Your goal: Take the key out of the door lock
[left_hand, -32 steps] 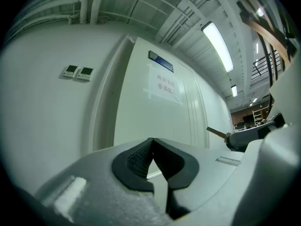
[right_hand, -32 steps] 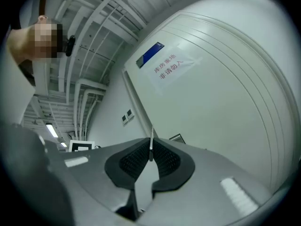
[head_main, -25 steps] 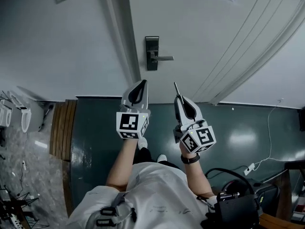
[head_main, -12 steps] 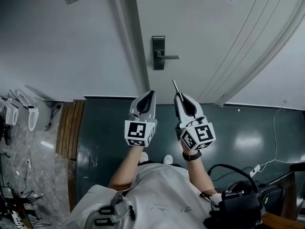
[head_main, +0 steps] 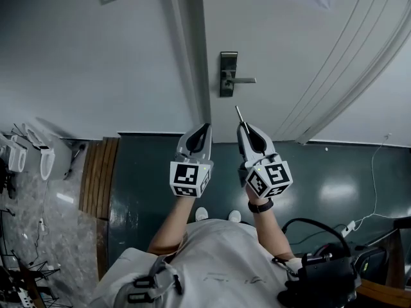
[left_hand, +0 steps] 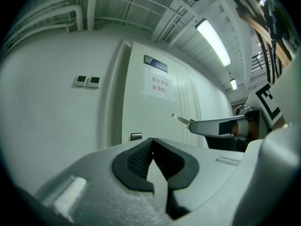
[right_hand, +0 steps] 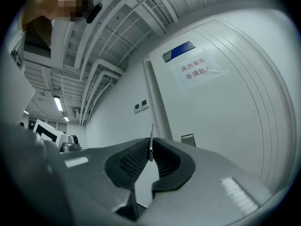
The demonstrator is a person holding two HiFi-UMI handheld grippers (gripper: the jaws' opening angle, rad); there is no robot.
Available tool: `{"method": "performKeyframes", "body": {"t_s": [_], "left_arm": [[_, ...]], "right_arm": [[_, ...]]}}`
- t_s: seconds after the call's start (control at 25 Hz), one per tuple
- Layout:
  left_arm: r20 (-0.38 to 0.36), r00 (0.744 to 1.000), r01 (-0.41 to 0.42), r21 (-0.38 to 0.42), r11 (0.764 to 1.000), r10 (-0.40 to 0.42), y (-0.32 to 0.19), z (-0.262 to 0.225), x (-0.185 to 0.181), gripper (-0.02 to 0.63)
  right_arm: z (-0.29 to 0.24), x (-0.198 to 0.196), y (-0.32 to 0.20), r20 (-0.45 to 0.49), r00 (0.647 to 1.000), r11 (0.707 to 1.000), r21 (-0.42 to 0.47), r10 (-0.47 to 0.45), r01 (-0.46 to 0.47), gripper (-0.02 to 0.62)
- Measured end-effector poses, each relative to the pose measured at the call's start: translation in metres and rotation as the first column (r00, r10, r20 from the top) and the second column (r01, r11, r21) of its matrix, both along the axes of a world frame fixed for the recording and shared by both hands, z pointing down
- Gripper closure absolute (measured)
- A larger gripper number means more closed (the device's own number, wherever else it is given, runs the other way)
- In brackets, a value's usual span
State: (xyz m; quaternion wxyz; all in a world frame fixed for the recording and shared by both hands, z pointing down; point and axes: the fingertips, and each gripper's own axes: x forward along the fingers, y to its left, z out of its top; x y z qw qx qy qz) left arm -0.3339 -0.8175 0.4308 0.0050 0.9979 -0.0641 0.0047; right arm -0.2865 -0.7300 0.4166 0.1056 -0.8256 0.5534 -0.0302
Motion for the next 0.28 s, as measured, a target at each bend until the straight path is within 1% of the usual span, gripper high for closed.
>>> {"method": "performKeyframes", "body": {"t_s": [0.28], "left_arm": [[-0.01, 0.999, -0.031, -0.003, 1.0, 0.031, -0.031, 0.0, -0.004, 0.604]], "right_arm": [[0.004, 0.0, -0.028, 0.009, 0.999, 0.999, -0.007, 0.036, -0.036, 0.571]]}}
